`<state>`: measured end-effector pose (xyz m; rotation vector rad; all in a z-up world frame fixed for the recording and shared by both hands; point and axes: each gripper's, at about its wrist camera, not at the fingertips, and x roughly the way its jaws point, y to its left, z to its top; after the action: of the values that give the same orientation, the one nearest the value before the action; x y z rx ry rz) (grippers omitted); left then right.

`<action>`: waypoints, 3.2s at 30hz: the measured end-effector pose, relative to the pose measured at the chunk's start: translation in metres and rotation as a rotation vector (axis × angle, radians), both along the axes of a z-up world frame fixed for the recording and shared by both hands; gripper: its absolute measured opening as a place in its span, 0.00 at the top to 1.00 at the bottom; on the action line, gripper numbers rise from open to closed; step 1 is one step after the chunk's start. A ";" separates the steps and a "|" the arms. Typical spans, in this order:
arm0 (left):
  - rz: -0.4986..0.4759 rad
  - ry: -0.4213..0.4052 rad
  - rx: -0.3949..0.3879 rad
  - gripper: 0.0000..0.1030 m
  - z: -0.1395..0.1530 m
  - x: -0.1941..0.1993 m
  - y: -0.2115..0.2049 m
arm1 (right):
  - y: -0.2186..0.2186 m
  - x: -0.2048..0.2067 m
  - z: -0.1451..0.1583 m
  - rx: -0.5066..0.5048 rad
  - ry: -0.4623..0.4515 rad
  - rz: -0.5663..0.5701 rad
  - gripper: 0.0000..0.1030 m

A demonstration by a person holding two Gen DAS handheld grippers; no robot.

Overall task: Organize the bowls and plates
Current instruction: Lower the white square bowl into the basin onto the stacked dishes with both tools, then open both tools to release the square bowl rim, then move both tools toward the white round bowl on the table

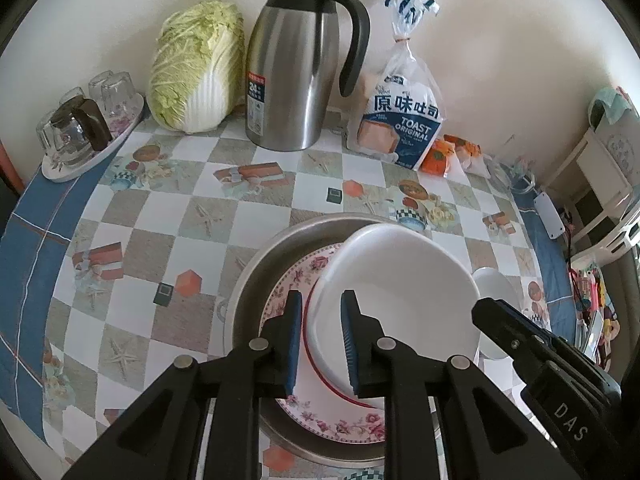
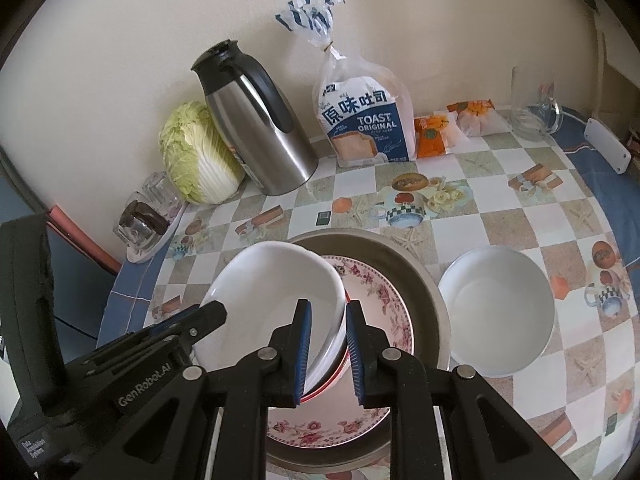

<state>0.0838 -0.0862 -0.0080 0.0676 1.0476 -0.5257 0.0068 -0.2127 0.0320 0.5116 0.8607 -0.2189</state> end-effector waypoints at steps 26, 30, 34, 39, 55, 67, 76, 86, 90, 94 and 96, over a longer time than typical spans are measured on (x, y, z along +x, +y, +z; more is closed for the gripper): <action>0.214 -0.038 0.019 0.18 0.008 0.011 0.035 | -0.012 -0.014 -0.002 -0.090 0.056 -0.046 0.21; 0.223 -0.053 0.035 0.08 0.008 0.009 0.035 | -0.014 -0.017 0.000 -0.095 0.051 -0.045 0.16; 0.225 -0.059 0.044 0.08 0.009 0.008 0.033 | -0.017 -0.022 0.001 -0.100 0.047 -0.051 0.11; 0.218 -0.062 0.054 0.08 0.008 0.004 0.027 | -0.025 -0.029 0.002 -0.104 0.042 -0.065 0.05; 0.177 -0.120 0.090 0.08 0.016 -0.021 -0.005 | -0.064 -0.055 0.003 -0.075 0.024 -0.127 0.00; 0.089 -0.159 0.081 0.08 0.024 -0.051 -0.050 | -0.118 -0.093 -0.001 -0.042 0.021 -0.256 0.00; -0.039 -0.180 0.027 0.08 0.031 -0.075 -0.098 | -0.153 -0.118 -0.008 0.008 0.010 -0.346 0.00; -0.172 -0.187 0.008 0.08 0.027 -0.087 -0.153 | -0.174 -0.130 -0.022 0.015 0.052 -0.404 0.00; -0.197 -0.153 -0.001 0.08 0.019 -0.081 -0.166 | -0.179 -0.128 -0.031 0.013 0.084 -0.412 0.00; -0.198 -0.162 0.048 0.08 0.010 -0.074 -0.175 | -0.180 -0.124 -0.040 0.019 0.109 -0.404 0.00; -0.201 -0.150 0.047 0.08 0.007 -0.071 -0.178 | -0.180 -0.120 -0.046 0.022 0.121 -0.395 0.00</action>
<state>0.0132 -0.2638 -0.0013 0.2520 0.9113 -0.6678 -0.1135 -0.3930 -0.0140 0.6925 0.8752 -0.6070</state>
